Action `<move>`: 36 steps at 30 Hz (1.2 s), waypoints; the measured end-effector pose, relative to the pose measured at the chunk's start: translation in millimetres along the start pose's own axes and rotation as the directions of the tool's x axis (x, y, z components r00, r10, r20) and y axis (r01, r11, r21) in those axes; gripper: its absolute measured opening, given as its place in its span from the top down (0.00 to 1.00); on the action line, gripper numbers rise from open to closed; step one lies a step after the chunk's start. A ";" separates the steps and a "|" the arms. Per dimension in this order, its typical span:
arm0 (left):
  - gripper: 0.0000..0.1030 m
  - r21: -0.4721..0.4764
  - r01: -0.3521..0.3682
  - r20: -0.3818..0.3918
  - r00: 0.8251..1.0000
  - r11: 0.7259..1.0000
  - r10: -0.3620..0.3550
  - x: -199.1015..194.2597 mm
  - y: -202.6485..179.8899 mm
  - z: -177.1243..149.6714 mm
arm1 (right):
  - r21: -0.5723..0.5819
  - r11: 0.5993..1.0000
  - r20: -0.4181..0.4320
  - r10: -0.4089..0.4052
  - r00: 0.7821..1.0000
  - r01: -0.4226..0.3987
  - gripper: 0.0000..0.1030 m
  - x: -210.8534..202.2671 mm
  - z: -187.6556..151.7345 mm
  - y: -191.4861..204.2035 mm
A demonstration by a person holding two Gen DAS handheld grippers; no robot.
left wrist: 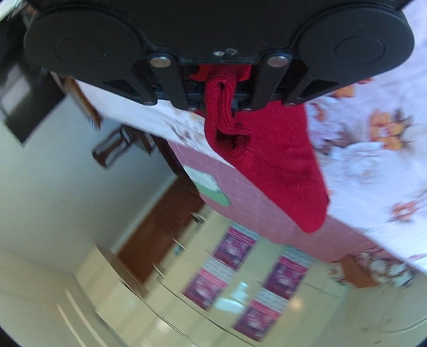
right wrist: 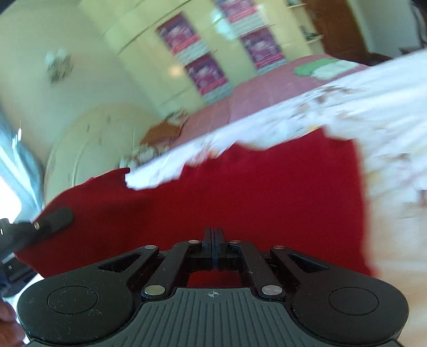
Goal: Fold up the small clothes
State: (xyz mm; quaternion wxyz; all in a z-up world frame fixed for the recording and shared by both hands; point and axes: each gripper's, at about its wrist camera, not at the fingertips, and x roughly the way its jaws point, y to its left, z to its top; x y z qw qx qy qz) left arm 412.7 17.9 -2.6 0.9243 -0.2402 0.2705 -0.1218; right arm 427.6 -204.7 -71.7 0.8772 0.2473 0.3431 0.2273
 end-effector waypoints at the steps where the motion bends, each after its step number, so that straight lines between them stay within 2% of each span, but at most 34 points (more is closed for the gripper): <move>1: 0.93 0.050 0.001 -0.036 0.999 0.999 0.001 10.7 -18.3 -4.6 | 0.029 1.000 0.020 -0.002 1.000 0.001 1.00 -11.1 6.5 -10.8; 2: 0.93 0.105 -0.005 -0.085 0.996 0.994 0.014 23.9 -37.8 -12.6 | 0.060 0.998 0.031 -0.002 1.000 0.000 1.00 -21.0 12.0 -22.1; 4: 0.91 0.209 -0.013 -0.207 0.977 0.978 0.058 58.0 -71.1 -36.3 | 0.131 0.991 0.052 -0.007 0.999 0.001 1.00 -40.6 22.9 -47.5; 5: 0.82 0.237 -0.001 -0.261 0.963 0.972 0.065 74.3 -84.3 -51.3 | 0.171 0.985 0.064 -0.016 0.998 0.005 1.00 -51.5 27.6 -61.7; 7: 0.78 0.249 0.078 -0.368 0.930 0.965 0.020 94.5 -105.3 -80.7 | 0.246 0.969 0.080 -0.031 0.996 0.010 1.00 -69.6 34.6 -90.0; 8: 0.74 0.252 0.103 -0.375 0.927 0.962 -0.002 92.9 -113.9 -87.8 | 0.276 0.961 0.075 -0.046 0.996 0.024 0.94 -76.2 36.9 -101.6; 9: 0.66 0.257 0.112 -0.366 0.931 0.960 -0.011 85.4 -120.7 -91.5 | 0.298 0.954 0.069 -0.061 0.996 0.038 0.61 -83.1 39.4 -111.7; 10: 0.63 0.251 0.115 -0.341 0.940 0.961 -0.023 74.7 -123.3 -89.4 | 0.312 0.950 0.084 -0.063 0.994 0.034 0.39 -94.8 41.5 -120.6; 11: 0.53 0.232 0.120 -0.296 0.954 0.965 -0.048 60.7 -118.5 -83.4 | 0.313 0.950 0.117 -0.059 0.991 0.020 0.23 -106.5 41.9 -126.0; 12: 0.41 0.206 0.112 -0.240 0.969 0.972 -0.061 47.2 -110.3 -74.5 | 0.304 0.953 0.129 -0.031 0.991 -0.009 0.23 -113.0 42.3 -130.2; 13: 0.36 0.178 0.081 -0.182 0.982 0.981 -0.048 35.3 -96.5 -64.7 | 0.304 0.952 0.119 -0.002 0.993 -0.034 0.23 -117.2 45.2 -134.2; 14: 0.34 0.150 0.038 -0.123 0.992 0.988 -0.019 25.4 -79.9 -53.9 | 0.306 0.951 0.113 0.019 0.993 -0.053 0.28 -119.5 46.0 -135.0; 15: 0.34 0.131 0.000 -0.077 0.997 0.991 0.010 20.1 -63.3 -45.6 | 0.304 0.949 0.103 0.053 0.993 -0.082 0.34 -120.0 47.3 -134.2; 16: 0.35 0.101 -0.063 -0.046 0.997 0.993 0.068 19.0 -41.8 -35.9 | 0.301 0.947 0.090 0.090 0.992 -0.113 0.35 -118.1 47.3 -130.7; 17: 0.39 0.067 -0.122 -0.054 0.991 0.990 0.126 22.7 -21.5 -29.5 | 0.293 0.946 0.074 0.122 0.990 -0.138 0.36 -115.6 46.4 -125.9; 18: 0.41 0.035 -0.145 -0.073 0.986 0.989 0.147 28.2 -2.8 -26.6 | 0.280 0.947 0.056 0.149 0.987 -0.158 0.36 -110.5 45.7 -117.7; 19: 0.41 0.005 -0.152 -0.098 0.984 0.988 0.152 35.5 14.4 -26.7 | 0.270 0.947 0.033 0.171 0.985 -0.173 0.36 -103.1 45.3 -109.0; 21: 0.48 -0.031 -0.188 -0.186 0.966 0.982 0.179 54.7 41.4 -31.4 | 0.253 0.946 -0.006 0.210 0.978 -0.201 0.37 -90.5 42.2 -94.1; 22: 0.46 -0.024 -0.205 -0.229 0.954 0.978 0.194 62.0 53.0 -38.3 | 0.238 0.950 -0.025 0.215 0.976 -0.203 0.37 -84.3 38.3 -87.3; 23: 0.45 -0.022 -0.209 -0.242 0.950 0.978 0.197 64.9 60.4 -44.1 | 0.216 0.957 -0.041 0.207 0.977 -0.194 0.37 -78.8 36.4 -80.9; 27: 0.40 -0.088 -0.188 -0.226 0.960 0.978 0.164 64.4 73.5 -54.2 | 0.173 0.969 -0.100 0.195 0.976 -0.176 0.40 -52.6 29.3 -67.2; 31: 0.39 -0.089 -0.171 -0.224 0.963 0.981 0.148 64.0 74.4 -54.1 | 0.168 0.974 -0.149 0.176 0.973 -0.151 0.43 -33.7 24.3 -65.9; 36: 0.39 -0.091 -0.152 -0.230 0.965 0.984 0.127 64.3 76.3 -53.3 | 0.192 0.974 -0.136 0.144 0.980 -0.116 0.43 -21.8 27.5 -68.8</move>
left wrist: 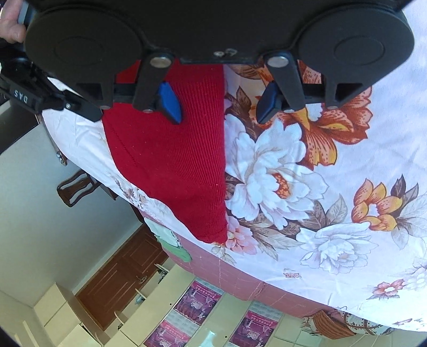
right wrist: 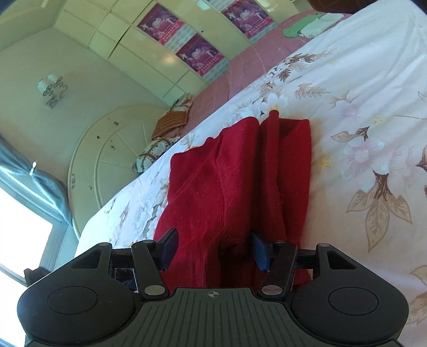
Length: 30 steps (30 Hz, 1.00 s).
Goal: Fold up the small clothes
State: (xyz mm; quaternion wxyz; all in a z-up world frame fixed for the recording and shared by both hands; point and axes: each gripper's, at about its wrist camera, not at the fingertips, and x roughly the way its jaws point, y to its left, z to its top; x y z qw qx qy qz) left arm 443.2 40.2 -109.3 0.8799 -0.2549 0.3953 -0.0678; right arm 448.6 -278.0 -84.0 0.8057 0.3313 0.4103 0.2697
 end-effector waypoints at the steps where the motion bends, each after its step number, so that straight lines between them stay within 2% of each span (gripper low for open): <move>1: 0.39 -0.001 0.003 0.001 1.000 1.000 -0.003 -1.0 0.2 -0.8 | 0.005 1.000 -0.001 0.002 1.000 -0.002 0.43 1.5 1.0 0.2; 4: 0.39 0.000 0.013 0.002 1.000 1.000 -0.013 0.1 2.7 -1.5 | -0.009 1.000 -0.009 0.005 1.000 -0.006 0.43 10.0 3.8 4.4; 5: 0.39 0.007 0.016 -0.003 1.000 1.000 -0.016 0.5 2.9 0.3 | -0.028 1.000 -0.011 0.003 1.000 -0.003 0.54 12.0 4.4 7.0; 6: 0.40 0.019 0.012 -0.001 1.000 1.000 -0.012 -0.9 2.6 4.4 | -0.055 0.998 -0.018 -0.014 1.000 0.013 0.71 14.8 5.2 10.4; 9: 0.48 0.027 -0.042 0.068 0.997 0.999 0.040 -8.8 3.2 21.9 | -0.156 0.984 -0.018 -0.093 0.995 0.089 0.83 21.0 3.3 22.2; 11: 0.49 0.037 -0.057 0.040 0.998 0.998 0.056 -0.1 4.8 32.3 | -0.250 0.959 0.015 -0.132 0.991 0.131 0.85 18.9 -2.0 34.7; 13: 0.52 0.063 -0.057 0.025 0.998 0.996 0.056 6.3 0.9 37.5 | -0.334 0.928 0.053 -0.156 0.986 0.165 0.86 15.0 -8.7 48.3; 15: 0.55 0.089 -0.028 0.027 0.999 0.996 0.025 5.4 -9.2 39.8 | -0.391 0.900 0.093 -0.168 0.981 0.191 0.86 8.5 -13.5 60.4; 18: 0.54 0.146 0.003 0.019 1.000 0.989 -0.006 8.0 -32.7 36.6 | -0.420 0.885 0.126 -0.161 0.979 0.200 0.87 -10.0 -16.9 67.8; 21: 0.52 0.227 -0.018 -0.024 0.999 0.974 0.024 24.7 -52.9 26.5 | -0.417 0.879 0.140 -0.190 0.972 0.232 0.87 -21.6 -17.8 60.1; 23: 0.50 0.258 -0.017 -0.056 0.998 0.966 0.032 35.5 -60.0 18.6 | -0.386 0.888 0.122 -0.220 0.968 0.250 0.87 -19.0 -15.5 44.2; 25: 0.48 0.286 -0.031 -0.050 0.998 0.958 0.047 39.4 -63.8 13.8 | -0.320 0.914 0.086 -0.236 0.968 0.251 0.87 -10.4 -12.9 22.8; 27: 0.45 0.287 -0.029 -0.050 0.998 0.957 0.045 40.5 -62.3 13.1 | -0.239 0.950 0.059 -0.193 0.979 0.201 0.86 -10.5 -10.3 6.6; 29: 0.41 0.282 -0.026 -0.052 0.998 0.959 0.042 41.3 -57.0 13.3 | -0.189 0.968 0.056 -0.156 0.986 0.164 0.85 -16.9 -6.1 -0.2; 30: 0.38 0.280 -0.020 -0.054 0.998 0.960 0.037 41.3 -53.5 13.6 | -0.169 0.975 0.062 -0.137 0.989 0.146 0.73 -21.0 -4.3 -1.5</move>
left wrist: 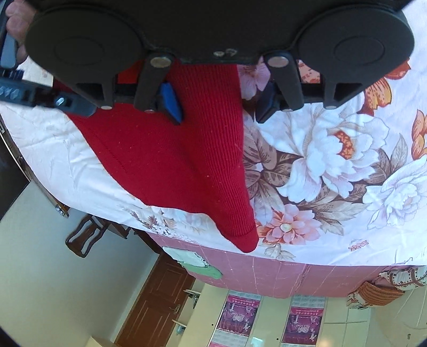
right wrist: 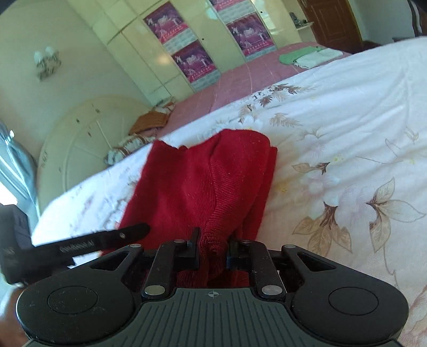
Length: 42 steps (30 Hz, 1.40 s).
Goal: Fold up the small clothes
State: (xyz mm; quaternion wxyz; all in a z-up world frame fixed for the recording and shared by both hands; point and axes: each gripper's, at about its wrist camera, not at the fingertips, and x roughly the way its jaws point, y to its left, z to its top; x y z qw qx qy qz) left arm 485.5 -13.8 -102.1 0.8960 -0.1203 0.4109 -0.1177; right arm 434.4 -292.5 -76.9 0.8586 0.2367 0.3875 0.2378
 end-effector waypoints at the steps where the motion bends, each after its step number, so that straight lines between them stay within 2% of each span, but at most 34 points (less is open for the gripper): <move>1: 0.37 -0.004 0.004 0.000 1.000 1.000 -0.004 -0.3 2.3 -0.3 | 0.021 1.000 0.026 -0.003 1.000 0.003 0.62 -6.6 3.2 -2.9; 2: 0.37 -0.011 0.010 0.000 1.000 1.000 -0.010 -1.6 4.3 -0.1 | 0.035 0.999 0.065 -0.006 0.998 0.004 0.42 -12.8 5.6 -5.1; 3: 0.38 -0.013 0.012 -0.001 1.000 1.000 -0.012 -3.9 5.4 0.9 | 0.051 0.999 0.097 0.010 0.995 -0.015 0.42 -17.4 10.1 -7.6; 5: 0.37 0.005 0.001 0.005 1.000 1.000 -0.001 -8.2 5.9 1.8 | 0.114 0.992 0.104 0.035 0.994 -0.047 0.42 -17.4 21.1 -16.7; 7: 0.37 0.006 -0.001 0.006 1.000 1.000 0.001 -9.6 8.3 0.7 | 0.150 0.986 0.093 0.063 0.994 -0.076 0.51 -15.3 30.0 -23.5; 8: 0.36 0.002 0.001 0.006 1.000 1.000 -0.001 -9.8 9.5 0.2 | 0.155 0.985 0.076 0.071 0.995 -0.082 0.63 -13.6 33.0 -24.0; 10: 0.39 -0.015 0.001 0.004 1.000 1.000 -0.001 -14.5 9.8 1.4 | 0.126 0.989 0.070 0.071 0.995 -0.079 0.66 -18.1 32.7 -19.0; 11: 0.43 -0.025 0.018 0.016 1.000 1.000 -0.017 -22.6 9.2 1.6 | 0.104 0.993 0.071 0.052 0.996 -0.059 0.68 -22.5 30.2 -15.6; 14: 0.43 -0.049 0.064 0.081 0.995 0.997 -0.060 -53.4 12.6 -8.0 | 0.057 0.997 0.069 0.046 0.997 -0.050 0.68 -43.6 14.9 -3.9; 16: 0.43 -0.052 0.070 0.094 0.993 0.996 -0.065 -67.4 17.7 -18.9 | 0.055 0.996 0.061 0.060 0.996 -0.063 0.66 -58.5 -0.5 -0.6; 19: 0.42 -0.061 0.053 0.060 0.997 0.997 -0.049 -71.5 24.4 -35.0 | 0.113 0.985 0.018 0.128 0.992 -0.130 0.64 -67.7 -24.4 -2.6; 20: 0.38 -0.064 0.041 0.040 0.998 0.997 -0.039 -69.3 25.2 -39.3 | 0.129 0.981 0.001 0.143 0.990 -0.142 0.64 -66.2 -30.7 -2.7; 23: 0.38 -0.052 -0.013 0.002 1.000 0.999 0.013 -60.0 22.4 -51.3 | 0.146 0.975 -0.043 0.176 0.984 -0.168 0.64 -52.1 -43.6 1.6; 25: 0.38 -0.054 -0.031 0.007 0.999 0.998 0.032 -56.4 21.2 -57.5 | 0.141 0.975 -0.066 0.185 0.981 -0.174 0.64 -40.3 -46.4 5.0; 28: 0.38 -0.046 -0.054 0.013 0.998 0.997 0.054 -54.1 18.7 -58.6 | 0.129 0.979 -0.094 0.172 0.981 -0.159 0.65 -24.0 -43.9 9.6; 29: 0.39 -0.051 -0.057 0.009 0.998 0.997 0.057 -54.9 17.8 -57.8 | 0.122 0.978 -0.096 0.181 0.979 -0.169 0.69 -21.8 -41.7 11.2; 30: 0.43 -0.053 -0.055 0.007 0.998 0.997 0.055 -56.8 16.9 -56.0 | 0.105 0.980 -0.097 0.180 0.979 -0.170 0.96 -21.5 -39.9 13.8; 32: 0.48 -0.076 -0.025 0.031 0.999 0.997 0.027 -66.7 15.2 -53.0 | 0.047 0.987 -0.109 0.161 0.981 -0.156 0.97 -25.5 -35.0 20.8; 34: 0.48 -0.058 -0.033 0.033 0.999 0.998 0.035 -71.5 10.9 -52.1 | -0.001 0.990 -0.099 0.140 0.985 -0.141 0.97 -37.5 -31.0 25.8; 37: 0.46 -0.025 -0.047 -0.047 0.998 0.999 0.046 -61.3 4.3 -59.0 | -0.026 0.993 -0.095 0.116 0.989 -0.119 0.97 -53.0 -27.1 22.7; 41: 0.43 0.071 -0.131 -0.040 0.990 0.989 0.134 -56.3 -14.8 -70.4 | -0.039 0.998 -0.159 0.038 0.987 -0.045 0.97 -32.5 -37.9 10.6; 42: 0.44 0.064 -0.136 -0.042 0.989 0.989 0.139 -58.3 -15.9 -71.1 | -0.039 0.998 -0.163 0.032 0.986 -0.039 0.97 -27.8 -39.7 9.8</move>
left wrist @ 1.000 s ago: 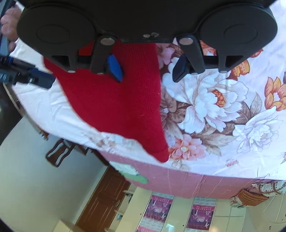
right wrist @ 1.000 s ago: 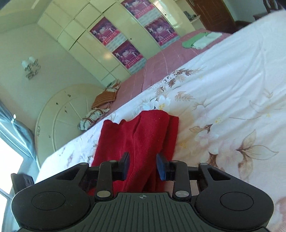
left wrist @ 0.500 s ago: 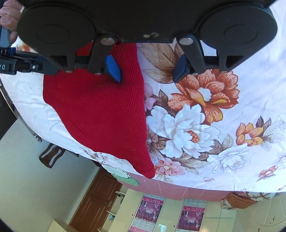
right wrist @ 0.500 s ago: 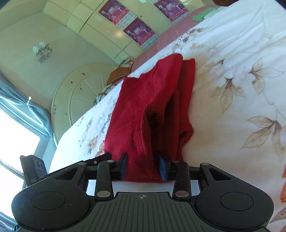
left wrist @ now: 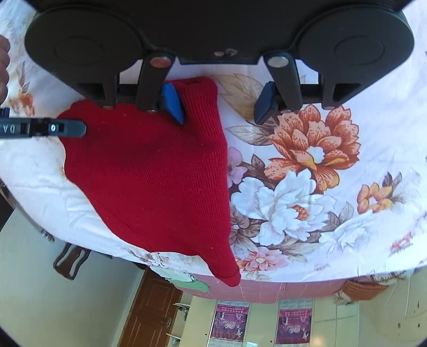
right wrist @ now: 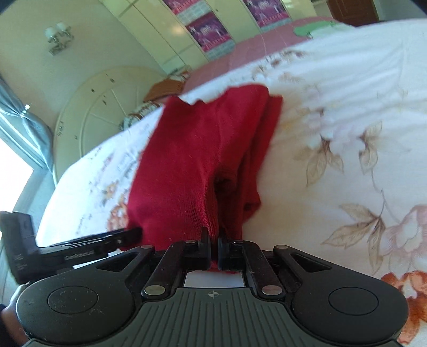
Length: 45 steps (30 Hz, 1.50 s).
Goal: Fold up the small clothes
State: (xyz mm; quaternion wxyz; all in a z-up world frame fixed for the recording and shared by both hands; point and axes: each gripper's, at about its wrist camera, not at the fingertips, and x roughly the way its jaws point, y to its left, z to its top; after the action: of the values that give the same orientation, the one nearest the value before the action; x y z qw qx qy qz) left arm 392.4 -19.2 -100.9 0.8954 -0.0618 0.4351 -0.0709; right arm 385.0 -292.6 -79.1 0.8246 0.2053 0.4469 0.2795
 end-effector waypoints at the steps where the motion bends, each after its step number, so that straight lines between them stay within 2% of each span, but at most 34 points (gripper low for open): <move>1: 0.45 -0.030 0.019 -0.001 1.000 0.999 -0.019 -6.3 3.3 -0.6 | 0.000 1.000 0.008 -0.001 1.000 0.001 0.97 -0.1 -0.7 -1.0; 3: 0.46 -0.055 0.046 0.046 0.998 0.997 -0.044 -27.4 10.4 -1.5 | 0.016 1.000 0.022 -0.010 1.000 0.010 0.96 -4.0 0.9 -0.9; 5: 0.44 -0.049 0.021 0.114 0.993 0.999 -0.016 -47.9 15.8 2.3 | 0.013 1.000 0.055 -0.026 0.998 0.026 0.96 -20.8 5.8 3.2; 6: 0.45 -0.051 0.010 0.124 0.992 0.999 -0.003 -49.9 18.1 6.3 | -0.011 0.999 0.093 -0.033 0.995 0.035 0.92 -32.7 8.3 7.7; 8: 0.46 -0.065 0.004 0.113 0.994 0.998 0.003 -39.9 20.8 14.3 | -0.068 0.996 0.177 -0.038 0.984 0.050 0.91 -49.3 15.2 17.0; 10: 0.46 -0.055 0.009 0.034 0.999 0.998 -0.007 -14.0 14.9 15.6 | -0.123 0.991 0.219 -0.028 0.975 0.056 0.91 -49.0 23.7 29.6; 11: 0.46 -0.030 0.003 -0.010 1.000 1.000 -0.003 -0.6 9.5 13.7 | -0.161 0.985 0.219 -0.028 0.975 0.065 0.91 -42.5 26.0 36.0; 13: 0.47 0.000 0.003 -0.004 1.000 1.000 -0.003 -0.3 2.6 18.7 | -0.240 0.965 0.195 -0.060 0.979 0.107 0.91 -21.1 24.6 43.7; 14: 0.45 0.008 0.026 0.022 0.999 1.000 -0.026 -7.5 1.5 25.1 | -0.289 0.945 0.158 -0.110 0.981 0.152 0.91 -4.0 22.7 45.5; 15: 0.43 0.011 0.040 0.080 0.996 0.999 -0.041 -18.3 2.1 32.7 | -0.330 0.923 0.110 -0.172 0.979 0.200 0.91 10.9 22.4 45.3; 16: 0.42 0.009 0.039 0.130 0.991 0.999 -0.040 -26.6 3.6 40.9 | -0.356 0.911 0.115 -0.178 0.977 0.207 0.91 13.4 23.4 43.4; 17: 0.41 0.009 0.038 0.169 0.985 0.999 -0.039 -31.5 5.3 52.2 | -0.342 0.921 0.141 -0.147 0.979 0.188 0.91 5.2 29.3 41.5; 19: 0.41 0.016 0.034 0.197 0.980 0.999 -0.036 -24.6 8.7 74.2 | -0.283 0.948 0.211 -0.086 0.974 0.145 0.91 -12.5 47.2 34.2; 21: 0.43 0.008 0.016 0.194 0.981 1.000 -0.017 -3.0 13.0 97.7 | -0.245 0.954 0.244 -0.114 0.963 0.175 0.91 -10.5 69.8 27.6; 24: 0.46 -0.065 0.035 0.127 0.992 0.997 -0.026 35.1 29.2 119.3 | -0.220 0.950 0.212 -0.175 0.962 0.221 0.91 14.9 97.3 19.5; 26: 0.46 -0.111 0.064 0.105 0.993 0.992 -0.052 52.7 40.1 121.1 | -0.102 0.973 0.163 -0.188 0.969 0.206 0.90 27.2 110.4 0.0; 28: 0.46 -0.128 0.070 0.102 0.993 0.989 -0.057 64.4 45.6 121.1 | -0.015 0.987 0.162 -0.158 0.974 0.162 0.74 29.1 115.4 -17.1; 29: 0.46 -0.139 0.085 0.115 0.991 0.987 -0.070 67.1 47.9 120.7 | 0.019 0.986 0.171 -0.164 0.972 0.163 0.52 30.8 116.9 -23.2; 30: 0.46 -0.149 0.092 0.126 0.989 0.985 -0.074 69.5 50.1 121.5 | 0.030 0.986 0.183 -0.168 0.969 0.165 0.42 32.7 117.3 -26.6; 33: 0.46 -0.154 0.108 0.157 0.984 0.982 -0.083 74.6 53.4 126.5 | 0.030 0.992 0.201 -0.129 0.971 0.126 0.42 33.5 119.0 -31.0; 35: 0.46 -0.156 0.108 0.158 0.984 0.982 -0.084 79.6 54.6 130.4 | 0.041 0.994 0.182 -0.110 0.977 0.105 0.44 39.8 121.1 -32.9; 36: 0.46 -0.159 0.116 0.157 0.983 0.981 -0.091 82.5 55.4 132.3 | 0.047 0.995 0.170 -0.094 0.981 0.087 0.60 44.6 122.0 -34.2; 38: 0.46 -0.155 0.119 0.160 0.983 0.981 -0.094 86.2 55.7 135.2 | 0.040 0.996 0.153 -0.083 0.985 0.078 0.83 52.3 122.2 -33.8; 39: 0.46 -0.150 0.124 0.166 0.981 0.981 -0.099 87.4 56.0 136.3 | 0.020 0.996 0.174 -0.085 0.981 0.083 0.88 50.7 119.9 -31.7; 43: 0.46 -0.130 0.162 0.210 0.969 0.978 -0.133 93.4 55.3 144.8 | -0.054 0.989 0.258 -0.117 0.959 0.135 0.91 31.2 105.4 -21.5; 45: 0.46 -0.115 0.164 0.205 0.969 0.980 -0.139 105.7 52.5 153.0 | -0.078 0.983 0.277 -0.138 0.951 0.165 0.91 27.1 97.7 -19.8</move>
State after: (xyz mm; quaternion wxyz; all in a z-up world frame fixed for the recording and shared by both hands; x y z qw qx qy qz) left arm 581.4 20.8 -97.4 0.9198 -0.1602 0.3426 -0.1041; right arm 485.7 -298.8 -57.1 0.9061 0.1651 0.3301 0.2066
